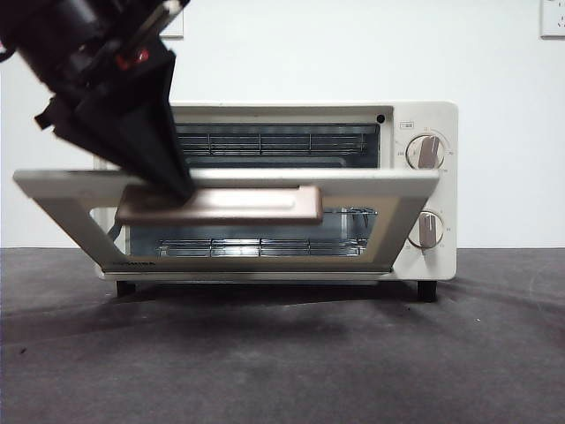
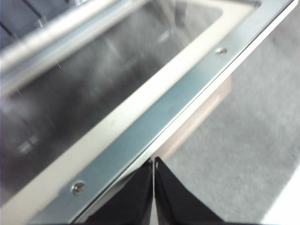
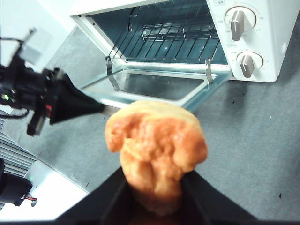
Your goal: The left arm flap open the oven, the right arm pick bread and place it into oven, the left arm flap close the oven
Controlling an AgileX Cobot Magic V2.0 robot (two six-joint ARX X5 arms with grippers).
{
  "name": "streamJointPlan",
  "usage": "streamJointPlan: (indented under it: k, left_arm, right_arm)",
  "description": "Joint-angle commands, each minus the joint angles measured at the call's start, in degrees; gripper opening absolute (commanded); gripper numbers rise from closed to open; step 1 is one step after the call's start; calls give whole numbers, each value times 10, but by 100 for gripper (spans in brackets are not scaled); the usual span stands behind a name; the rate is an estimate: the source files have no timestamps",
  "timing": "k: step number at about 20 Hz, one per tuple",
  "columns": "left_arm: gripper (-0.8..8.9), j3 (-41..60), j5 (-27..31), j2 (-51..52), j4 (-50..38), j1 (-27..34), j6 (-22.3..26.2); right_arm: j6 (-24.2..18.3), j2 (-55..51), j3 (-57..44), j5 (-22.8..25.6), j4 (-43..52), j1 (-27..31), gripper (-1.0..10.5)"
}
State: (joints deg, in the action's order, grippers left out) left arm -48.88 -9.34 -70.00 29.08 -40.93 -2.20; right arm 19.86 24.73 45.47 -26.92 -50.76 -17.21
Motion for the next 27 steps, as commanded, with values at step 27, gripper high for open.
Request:
streamJointPlan:
  k: [27]
  left_arm:
    - [9, -11, 44, 273, 55, -42, -85]
  right_arm:
    - [10, 104, 10, -66, 101, -39, 103]
